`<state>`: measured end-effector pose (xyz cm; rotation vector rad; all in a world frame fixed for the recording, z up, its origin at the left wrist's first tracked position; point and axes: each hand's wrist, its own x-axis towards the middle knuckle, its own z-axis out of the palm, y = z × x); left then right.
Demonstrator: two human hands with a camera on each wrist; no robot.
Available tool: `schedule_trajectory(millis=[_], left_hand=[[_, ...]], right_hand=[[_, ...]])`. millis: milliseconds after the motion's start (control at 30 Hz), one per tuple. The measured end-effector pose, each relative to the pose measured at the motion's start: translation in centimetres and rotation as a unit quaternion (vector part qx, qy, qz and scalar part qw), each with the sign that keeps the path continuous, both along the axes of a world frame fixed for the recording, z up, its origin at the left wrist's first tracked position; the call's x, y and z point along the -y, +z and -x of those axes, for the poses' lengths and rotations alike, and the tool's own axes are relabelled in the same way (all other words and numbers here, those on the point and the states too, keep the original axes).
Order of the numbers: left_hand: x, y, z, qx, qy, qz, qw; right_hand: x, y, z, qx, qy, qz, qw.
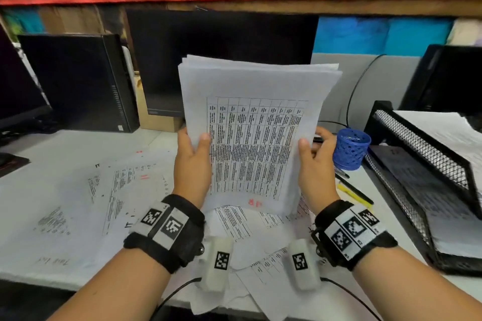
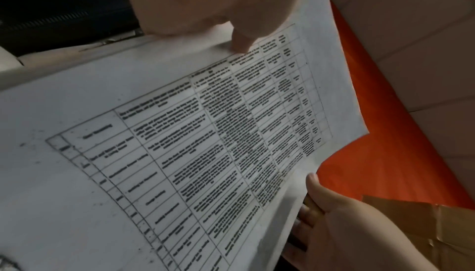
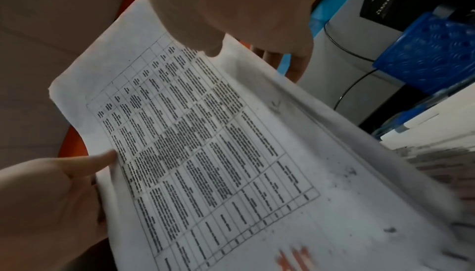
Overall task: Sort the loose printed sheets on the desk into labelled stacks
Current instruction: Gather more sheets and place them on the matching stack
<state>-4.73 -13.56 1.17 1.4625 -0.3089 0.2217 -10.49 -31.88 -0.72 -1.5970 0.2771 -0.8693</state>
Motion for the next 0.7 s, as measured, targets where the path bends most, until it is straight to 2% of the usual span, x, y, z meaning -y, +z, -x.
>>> schedule_trajectory(millis=[233, 333, 500, 567, 700], left_hand=[[0.5, 0.0, 0.5, -0.002, -0.012, -0.027, 1.0], [0.8, 0.1, 1.0, 0.006, 0.007, -0.034, 0.999], [0.7, 0.7, 1.8, 0.017, 0.014, -0.013, 1.0], [0.8, 0.1, 2.1, 0.018, 0.015, -0.021, 1.0], [1.4, -2.0, 2.4, -0.02, 0.02, -0.066, 0.997]], right_hand=[[-0.9, 0.7, 0.0, -0.018, 0.021, -0.005, 1.0], [-1.3, 0.9, -0.1, -0.028, 0.014, 0.004, 1.0], [-1.3, 2.3, 1.0, 0.026, -0.019, -0.005, 0.999], [-1.4, 2.2, 1.4, 0.009, -0.013, 0.01, 1.0], [-1.0, 0.3, 1.6, -0.079, -0.007, 0.006, 0.997]])
